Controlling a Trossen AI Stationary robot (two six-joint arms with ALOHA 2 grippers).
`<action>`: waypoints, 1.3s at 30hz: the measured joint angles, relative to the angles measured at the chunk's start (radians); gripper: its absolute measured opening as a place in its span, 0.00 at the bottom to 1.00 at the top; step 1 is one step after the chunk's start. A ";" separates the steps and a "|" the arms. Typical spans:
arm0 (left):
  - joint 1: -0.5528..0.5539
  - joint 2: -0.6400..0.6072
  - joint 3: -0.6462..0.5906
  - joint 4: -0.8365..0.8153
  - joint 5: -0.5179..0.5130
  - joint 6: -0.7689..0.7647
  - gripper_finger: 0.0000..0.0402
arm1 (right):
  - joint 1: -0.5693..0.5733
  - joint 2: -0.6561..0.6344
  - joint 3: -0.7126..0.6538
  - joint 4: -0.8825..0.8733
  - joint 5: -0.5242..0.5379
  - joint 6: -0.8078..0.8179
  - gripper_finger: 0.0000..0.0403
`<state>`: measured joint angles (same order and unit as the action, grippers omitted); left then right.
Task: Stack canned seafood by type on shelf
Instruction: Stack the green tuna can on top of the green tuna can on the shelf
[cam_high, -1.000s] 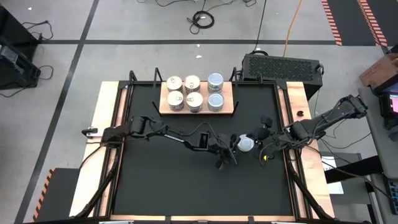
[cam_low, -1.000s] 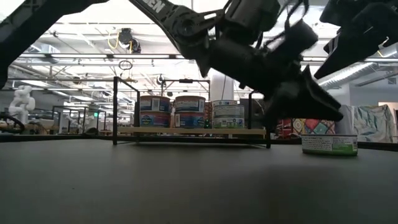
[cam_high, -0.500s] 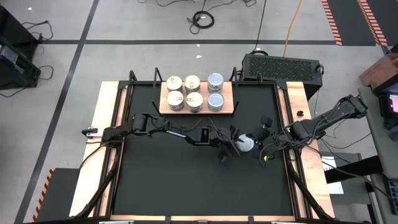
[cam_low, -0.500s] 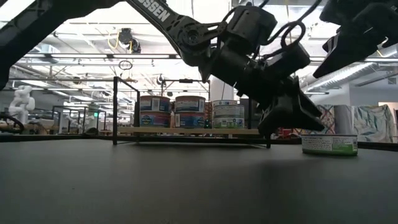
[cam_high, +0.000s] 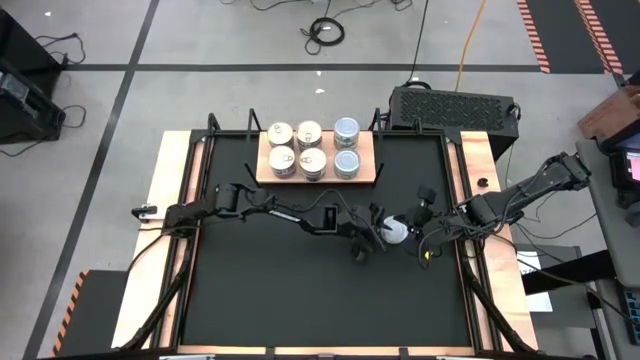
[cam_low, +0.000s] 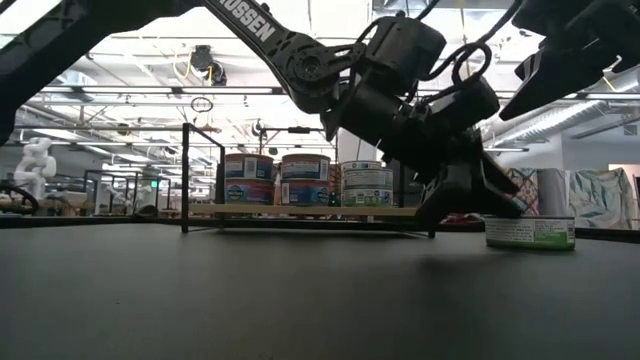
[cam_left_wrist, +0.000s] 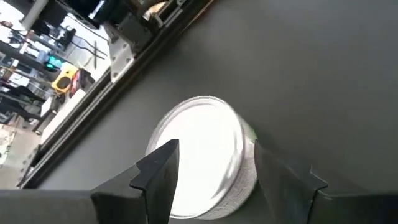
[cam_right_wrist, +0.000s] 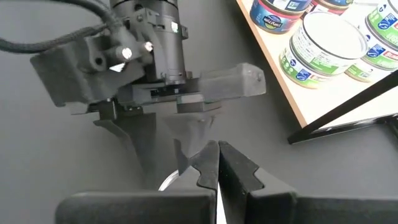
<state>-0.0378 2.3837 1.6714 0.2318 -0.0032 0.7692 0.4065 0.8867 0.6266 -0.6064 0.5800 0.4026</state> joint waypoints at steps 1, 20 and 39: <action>0.002 0.000 0.000 0.002 0.000 0.002 0.52 | 0.000 0.000 0.000 0.000 0.000 0.000 0.00; 0.020 0.000 0.000 -0.075 0.063 0.031 0.52 | 0.000 0.000 0.000 0.000 -0.001 0.000 0.00; 0.033 0.042 0.004 -0.040 0.088 0.055 0.44 | 0.000 0.000 0.000 0.002 0.000 -0.003 0.00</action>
<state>-0.0051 2.4261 1.6756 0.1923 0.0852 0.8245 0.4063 0.8864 0.6262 -0.6045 0.5798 0.3992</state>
